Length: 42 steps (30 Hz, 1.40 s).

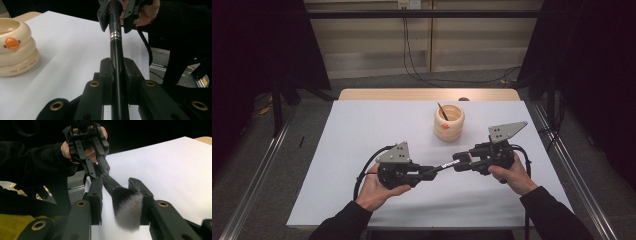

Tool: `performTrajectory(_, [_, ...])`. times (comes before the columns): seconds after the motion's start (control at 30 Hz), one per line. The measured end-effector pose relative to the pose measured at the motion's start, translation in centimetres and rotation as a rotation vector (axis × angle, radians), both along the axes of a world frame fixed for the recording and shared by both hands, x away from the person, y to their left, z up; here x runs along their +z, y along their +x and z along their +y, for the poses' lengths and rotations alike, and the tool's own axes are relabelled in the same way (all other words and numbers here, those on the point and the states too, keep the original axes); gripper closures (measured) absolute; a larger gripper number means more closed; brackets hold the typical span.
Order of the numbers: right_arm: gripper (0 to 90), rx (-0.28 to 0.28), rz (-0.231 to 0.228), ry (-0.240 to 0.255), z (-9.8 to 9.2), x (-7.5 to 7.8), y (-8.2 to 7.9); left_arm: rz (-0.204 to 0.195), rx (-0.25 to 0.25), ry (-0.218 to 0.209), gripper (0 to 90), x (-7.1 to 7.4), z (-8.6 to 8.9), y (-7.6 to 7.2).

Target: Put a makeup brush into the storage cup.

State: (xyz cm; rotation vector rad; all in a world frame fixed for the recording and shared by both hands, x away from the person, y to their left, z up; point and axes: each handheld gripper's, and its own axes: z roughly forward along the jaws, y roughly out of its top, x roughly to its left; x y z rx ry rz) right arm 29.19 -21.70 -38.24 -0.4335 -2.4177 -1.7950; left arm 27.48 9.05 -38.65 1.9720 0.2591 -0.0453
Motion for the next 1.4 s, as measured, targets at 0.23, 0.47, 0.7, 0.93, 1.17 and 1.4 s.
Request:
performTrajectory(0.23, [73.8, 0.027, 0.015, 0.006, -0.1, -0.1, 0.2, -0.002, -0.005, -0.004, 79.0, -0.3, 0.0, 0.2])
performTrajectory(0.47, [76.3, 0.049, 0.022, 0.015, -0.2, 0.0, 0.2, -0.025, 0.016, -0.005, 75.2, -0.5, 0.1, 0.2])
performTrajectory(0.7, [77.6, 0.071, 0.011, -0.02, 0.4, 0.1, 0.0, -0.044, 0.06, 0.003, 57.3, -0.9, 0.0, 0.3])
performTrajectory(0.93, [77.6, 0.044, 0.001, -0.038, 0.2, 0.4, 0.0, -0.041, 0.11, 0.003, 36.5, -1.0, 0.2, 0.6])
performTrajectory(1.17, [77.6, 0.02, 0.006, -0.1, 0.2, 0.7, 0.0, -0.062, 0.128, -0.003, 18.2, -1.3, 0.1, 0.8])
performTrajectory(1.4, [77.6, 0.007, 0.024, -0.148, 0.2, 0.8, 0.3, -0.066, 0.188, 0.017, 6.2, -1.5, 0.0, 0.9])
